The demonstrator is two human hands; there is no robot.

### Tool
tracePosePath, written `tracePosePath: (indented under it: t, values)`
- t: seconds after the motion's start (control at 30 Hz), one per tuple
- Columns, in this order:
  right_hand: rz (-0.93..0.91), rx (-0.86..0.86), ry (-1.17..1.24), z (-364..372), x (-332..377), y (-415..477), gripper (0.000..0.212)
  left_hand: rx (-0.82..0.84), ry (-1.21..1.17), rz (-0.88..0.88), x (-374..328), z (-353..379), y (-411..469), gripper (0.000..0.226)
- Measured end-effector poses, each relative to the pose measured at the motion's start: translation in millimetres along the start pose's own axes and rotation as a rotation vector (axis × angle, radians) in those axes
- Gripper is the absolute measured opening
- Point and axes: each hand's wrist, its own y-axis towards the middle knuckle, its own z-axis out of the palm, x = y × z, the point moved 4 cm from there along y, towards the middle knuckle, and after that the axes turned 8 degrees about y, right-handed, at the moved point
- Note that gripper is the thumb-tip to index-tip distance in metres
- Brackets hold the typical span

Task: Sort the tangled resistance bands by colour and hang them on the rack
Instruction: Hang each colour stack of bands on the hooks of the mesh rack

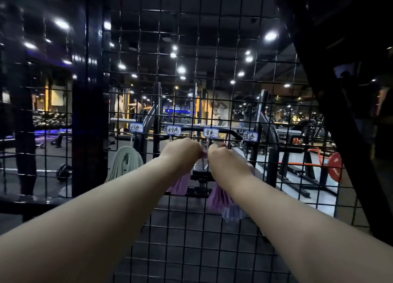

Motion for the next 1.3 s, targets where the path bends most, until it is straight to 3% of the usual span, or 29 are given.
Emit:
tracePosePath:
  t: [0.43, 0.67, 0.8, 1.0, 1.3]
  values:
    - [0.068, -0.048, 0.190, 41.1, -12.6, 2.4, 0.030, -0.083, -0.180, 0.045, -17.6, 25.1, -4.7, 0.019]
    - [0.110, -0.059, 0.249, 51.5, -12.4, 1.0, 0.021, -0.002, -0.302, -0.006, -17.8, 33.2, -10.2, 0.019]
    - [0.152, -0.040, 0.201, 51.1, -12.1, 0.8, 0.021, 0.021, -0.348, -0.107, -15.4, 38.4, -9.7, 0.035]
    - [0.152, -0.012, 0.214, 57.8, -11.8, 3.5, 0.031, 0.026, -0.455, -0.106, -14.5, 48.8, -12.5, 0.020]
    - [0.114, -0.032, 0.194, 61.7, -10.1, -9.1, 0.030, -0.059, -0.395, -0.090, -22.8, 49.6, -23.2, 0.016]
